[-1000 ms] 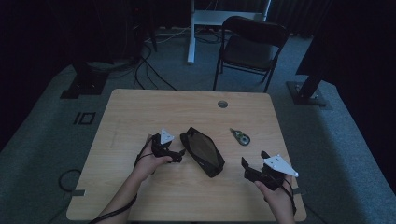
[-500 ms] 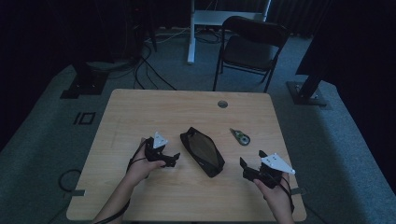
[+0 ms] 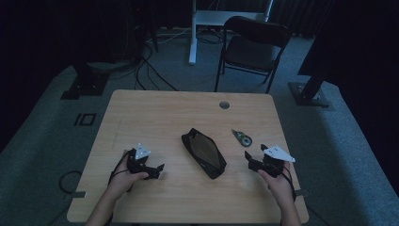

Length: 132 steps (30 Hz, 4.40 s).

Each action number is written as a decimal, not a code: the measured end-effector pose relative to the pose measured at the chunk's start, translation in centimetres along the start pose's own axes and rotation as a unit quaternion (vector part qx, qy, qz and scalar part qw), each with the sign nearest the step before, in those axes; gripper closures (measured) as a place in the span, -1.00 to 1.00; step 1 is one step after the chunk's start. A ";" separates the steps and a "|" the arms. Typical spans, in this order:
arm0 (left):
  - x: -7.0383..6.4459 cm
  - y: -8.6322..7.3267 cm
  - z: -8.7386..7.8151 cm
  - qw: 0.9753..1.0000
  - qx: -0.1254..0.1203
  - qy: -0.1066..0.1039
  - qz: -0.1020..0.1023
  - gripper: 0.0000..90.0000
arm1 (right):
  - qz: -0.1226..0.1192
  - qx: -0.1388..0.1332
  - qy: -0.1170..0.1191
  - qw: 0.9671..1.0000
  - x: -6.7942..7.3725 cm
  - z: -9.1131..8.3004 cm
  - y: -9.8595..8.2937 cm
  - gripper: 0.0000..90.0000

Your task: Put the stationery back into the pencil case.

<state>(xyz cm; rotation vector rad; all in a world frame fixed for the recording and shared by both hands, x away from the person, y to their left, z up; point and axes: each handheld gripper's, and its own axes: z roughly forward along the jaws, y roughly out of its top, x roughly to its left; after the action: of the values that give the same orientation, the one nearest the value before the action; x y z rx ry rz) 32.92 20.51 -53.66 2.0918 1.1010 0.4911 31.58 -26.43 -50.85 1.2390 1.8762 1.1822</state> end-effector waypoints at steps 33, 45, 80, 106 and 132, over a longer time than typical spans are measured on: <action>4.1 -5.0 -3.8 0.997 0.035 0.048 -0.050 -0.99 | -0.009 0.102 0.029 0.994 -4.9 9.4 0.2 -0.52; 4.1 -4.9 -3.7 0.997 0.038 0.053 -0.047 -1.00 | -0.018 0.121 0.037 0.992 -4.6 10.5 0.6 -0.49; 3.9 -4.8 -3.6 0.996 0.037 0.059 -0.053 -1.00 | -0.017 0.138 0.047 0.989 -3.2 11.1 1.1 -0.08; 3.9 -4.7 -3.5 0.996 0.037 0.059 -0.052 -1.00 | 0.022 0.096 -0.013 0.995 -2.0 5.2 6.4 -0.08; 3.9 -4.7 -3.5 0.996 0.036 0.059 -0.053 -1.00 | 0.014 0.050 0.029 0.998 4.9 2.3 9.8 -0.08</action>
<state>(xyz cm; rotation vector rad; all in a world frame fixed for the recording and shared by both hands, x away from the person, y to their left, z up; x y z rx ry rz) 30.37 26.99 -54.78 2.0754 1.3082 0.5361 35.44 -19.41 -42.98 1.3025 1.9877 1.1627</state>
